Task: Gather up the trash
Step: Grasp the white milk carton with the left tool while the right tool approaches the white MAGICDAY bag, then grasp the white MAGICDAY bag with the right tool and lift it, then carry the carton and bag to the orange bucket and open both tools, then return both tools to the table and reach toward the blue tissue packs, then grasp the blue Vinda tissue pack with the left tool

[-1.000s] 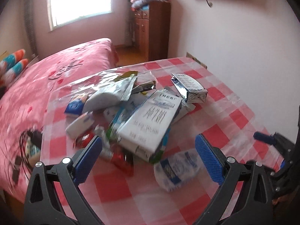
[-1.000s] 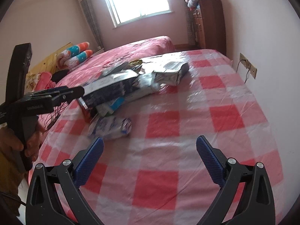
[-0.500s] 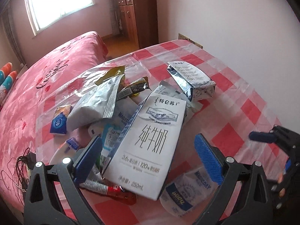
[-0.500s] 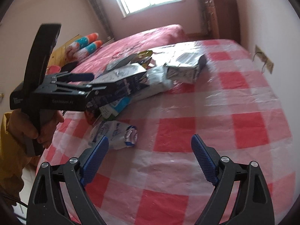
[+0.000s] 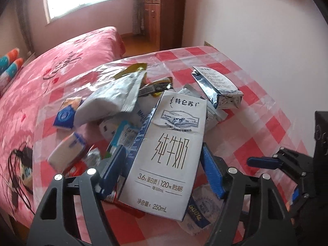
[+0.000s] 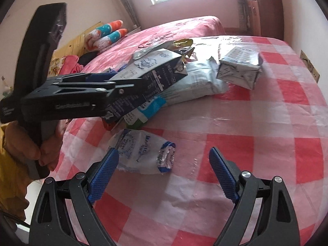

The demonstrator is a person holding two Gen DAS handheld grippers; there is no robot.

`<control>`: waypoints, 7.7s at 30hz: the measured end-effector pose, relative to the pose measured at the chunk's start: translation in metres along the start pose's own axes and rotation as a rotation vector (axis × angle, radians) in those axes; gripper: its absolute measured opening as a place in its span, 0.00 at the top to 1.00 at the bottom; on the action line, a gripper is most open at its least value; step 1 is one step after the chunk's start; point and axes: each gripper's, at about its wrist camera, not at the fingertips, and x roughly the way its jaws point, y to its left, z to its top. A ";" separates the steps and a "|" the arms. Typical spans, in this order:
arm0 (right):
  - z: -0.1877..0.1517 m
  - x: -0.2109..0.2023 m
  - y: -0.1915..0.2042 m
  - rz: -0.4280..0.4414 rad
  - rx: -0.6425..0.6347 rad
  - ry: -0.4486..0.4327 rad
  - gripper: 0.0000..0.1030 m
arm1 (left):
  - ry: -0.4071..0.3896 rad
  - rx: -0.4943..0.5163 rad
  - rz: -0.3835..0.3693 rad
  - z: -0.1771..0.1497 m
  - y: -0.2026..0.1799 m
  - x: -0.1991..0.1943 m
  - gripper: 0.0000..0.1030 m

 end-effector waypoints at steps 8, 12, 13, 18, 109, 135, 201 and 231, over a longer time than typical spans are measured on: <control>-0.012 0.002 0.032 0.073 -0.091 0.022 0.14 | -0.068 -0.165 0.003 -0.026 0.027 -0.032 0.34; -0.024 0.003 0.050 0.121 -0.129 0.047 0.14 | -0.075 -0.224 0.000 -0.044 0.039 -0.042 0.34; -0.025 0.004 0.055 0.129 -0.139 0.054 0.14 | -0.076 -0.237 -0.003 -0.049 0.043 -0.045 0.34; -0.039 -0.003 0.067 0.075 -0.194 0.033 0.14 | -0.096 -0.297 -0.004 -0.074 0.057 -0.062 0.34; -0.037 0.087 0.316 0.358 -0.415 0.038 0.10 | -0.366 -0.898 0.488 -0.408 0.243 -0.220 0.15; -0.023 0.042 0.185 0.296 -0.179 -0.067 0.05 | -0.118 -0.807 0.542 -0.329 0.189 -0.193 0.15; 0.025 -0.002 -0.048 0.196 0.238 -0.179 0.05 | 0.235 -0.364 0.165 0.079 0.194 0.115 0.36; 0.022 0.031 -0.001 -0.007 -0.010 -0.009 0.36 | 0.099 -0.383 0.005 0.012 0.083 0.066 0.49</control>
